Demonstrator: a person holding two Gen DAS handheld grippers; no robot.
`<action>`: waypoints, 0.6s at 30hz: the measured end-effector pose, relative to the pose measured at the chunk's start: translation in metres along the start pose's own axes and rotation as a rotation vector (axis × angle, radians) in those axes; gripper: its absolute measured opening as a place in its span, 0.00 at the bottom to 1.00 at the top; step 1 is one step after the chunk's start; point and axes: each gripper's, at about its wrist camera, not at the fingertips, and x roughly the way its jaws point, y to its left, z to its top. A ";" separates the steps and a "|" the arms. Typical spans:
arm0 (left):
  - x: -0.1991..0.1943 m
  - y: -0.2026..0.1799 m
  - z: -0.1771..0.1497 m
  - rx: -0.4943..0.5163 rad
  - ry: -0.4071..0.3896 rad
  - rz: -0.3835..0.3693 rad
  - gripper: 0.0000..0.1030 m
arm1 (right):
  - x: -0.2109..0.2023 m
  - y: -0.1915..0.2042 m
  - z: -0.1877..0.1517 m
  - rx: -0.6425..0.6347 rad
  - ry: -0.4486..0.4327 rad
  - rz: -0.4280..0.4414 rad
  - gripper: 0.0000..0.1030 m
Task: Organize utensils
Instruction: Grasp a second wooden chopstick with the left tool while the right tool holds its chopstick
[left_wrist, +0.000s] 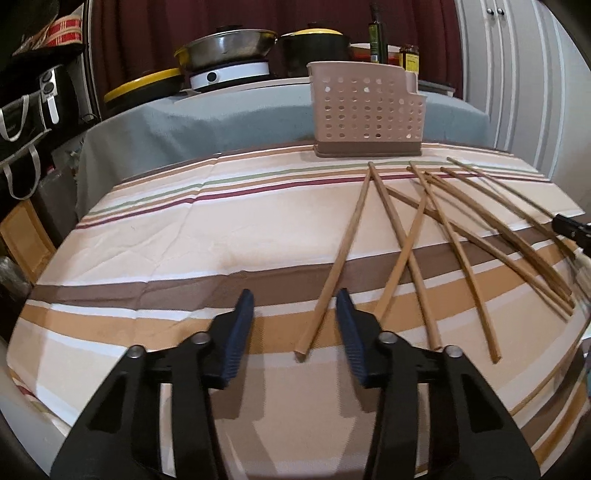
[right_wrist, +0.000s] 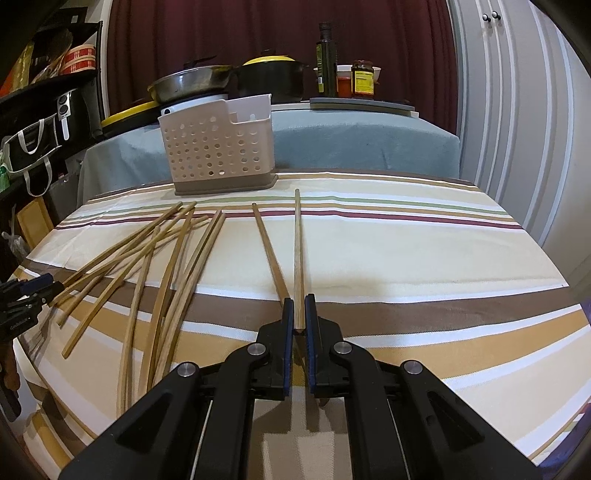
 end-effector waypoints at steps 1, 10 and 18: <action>-0.001 0.000 0.000 0.000 -0.004 -0.009 0.33 | 0.000 0.000 -0.001 0.004 -0.001 0.001 0.06; -0.007 -0.011 -0.009 0.042 -0.028 -0.022 0.14 | -0.001 -0.002 -0.004 0.026 -0.011 0.002 0.06; -0.009 -0.006 -0.009 0.023 -0.031 0.000 0.12 | -0.007 -0.002 -0.004 0.026 -0.028 -0.002 0.06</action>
